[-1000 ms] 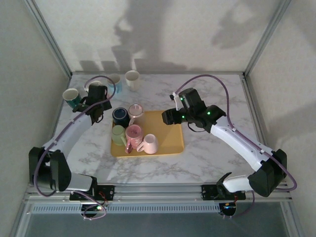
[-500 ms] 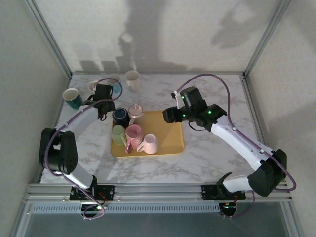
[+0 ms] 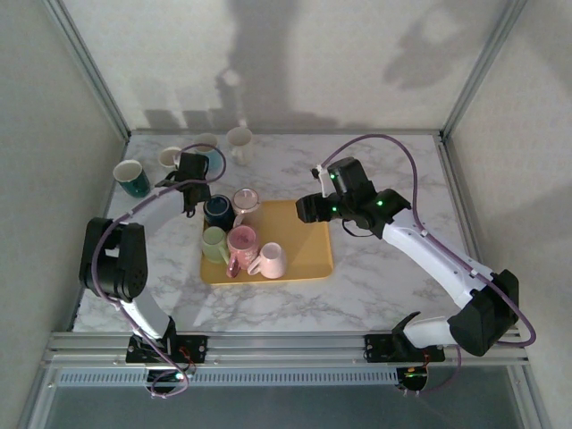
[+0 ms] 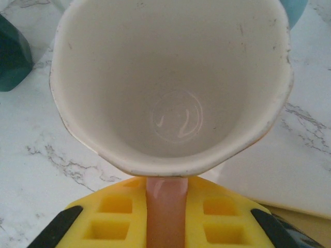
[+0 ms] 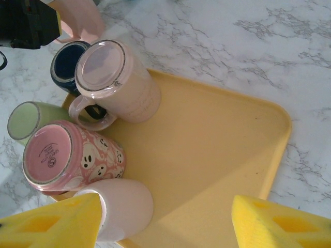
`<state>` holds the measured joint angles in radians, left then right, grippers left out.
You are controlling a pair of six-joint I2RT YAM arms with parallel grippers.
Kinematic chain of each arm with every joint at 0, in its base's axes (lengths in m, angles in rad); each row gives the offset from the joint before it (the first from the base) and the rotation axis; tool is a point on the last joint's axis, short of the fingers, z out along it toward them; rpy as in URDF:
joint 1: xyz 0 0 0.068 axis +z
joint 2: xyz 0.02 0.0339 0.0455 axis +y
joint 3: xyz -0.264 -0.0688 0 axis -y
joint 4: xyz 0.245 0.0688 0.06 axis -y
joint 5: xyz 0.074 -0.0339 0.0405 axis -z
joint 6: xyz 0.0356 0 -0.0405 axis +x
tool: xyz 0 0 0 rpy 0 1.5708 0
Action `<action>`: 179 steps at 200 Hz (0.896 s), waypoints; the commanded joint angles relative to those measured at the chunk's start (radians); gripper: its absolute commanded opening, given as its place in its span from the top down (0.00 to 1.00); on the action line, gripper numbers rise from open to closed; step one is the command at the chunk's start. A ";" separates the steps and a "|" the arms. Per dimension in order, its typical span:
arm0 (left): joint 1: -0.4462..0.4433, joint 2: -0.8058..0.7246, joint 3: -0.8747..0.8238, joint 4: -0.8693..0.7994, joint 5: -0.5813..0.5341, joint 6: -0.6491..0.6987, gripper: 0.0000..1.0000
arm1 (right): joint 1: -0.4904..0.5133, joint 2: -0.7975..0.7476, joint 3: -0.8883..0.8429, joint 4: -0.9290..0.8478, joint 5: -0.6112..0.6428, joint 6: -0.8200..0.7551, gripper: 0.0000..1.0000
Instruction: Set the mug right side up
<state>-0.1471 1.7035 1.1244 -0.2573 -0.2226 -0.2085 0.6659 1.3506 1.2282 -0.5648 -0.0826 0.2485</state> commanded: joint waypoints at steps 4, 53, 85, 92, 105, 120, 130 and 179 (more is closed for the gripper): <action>0.003 0.003 0.043 0.081 -0.059 0.004 0.79 | -0.009 -0.030 -0.016 0.005 -0.013 -0.007 0.32; 0.003 -0.023 0.038 0.074 -0.034 -0.007 0.64 | -0.012 -0.058 -0.029 0.001 -0.014 0.001 0.31; 0.002 -0.116 0.026 0.048 0.023 -0.033 0.55 | -0.012 -0.084 -0.036 -0.027 0.001 0.003 0.30; 0.003 -0.144 0.018 0.043 0.040 -0.037 0.54 | -0.012 -0.091 -0.039 -0.034 0.005 0.003 0.30; 0.003 -0.197 0.010 0.022 0.067 -0.045 0.52 | -0.013 -0.108 -0.048 -0.042 0.007 0.006 0.30; 0.003 -0.255 0.002 -0.006 0.103 -0.053 0.50 | -0.013 -0.128 -0.059 -0.053 0.006 0.012 0.30; 0.003 -0.293 -0.006 -0.025 0.137 -0.055 0.49 | -0.014 -0.139 -0.065 -0.062 0.002 0.018 0.30; 0.003 -0.461 -0.061 -0.100 0.361 -0.039 0.47 | -0.013 -0.140 -0.082 -0.125 -0.110 0.078 0.32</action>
<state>-0.1467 1.3067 1.1095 -0.2764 -0.0154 -0.2474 0.6586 1.2171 1.1694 -0.6380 -0.1173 0.2768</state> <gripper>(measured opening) 0.529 0.684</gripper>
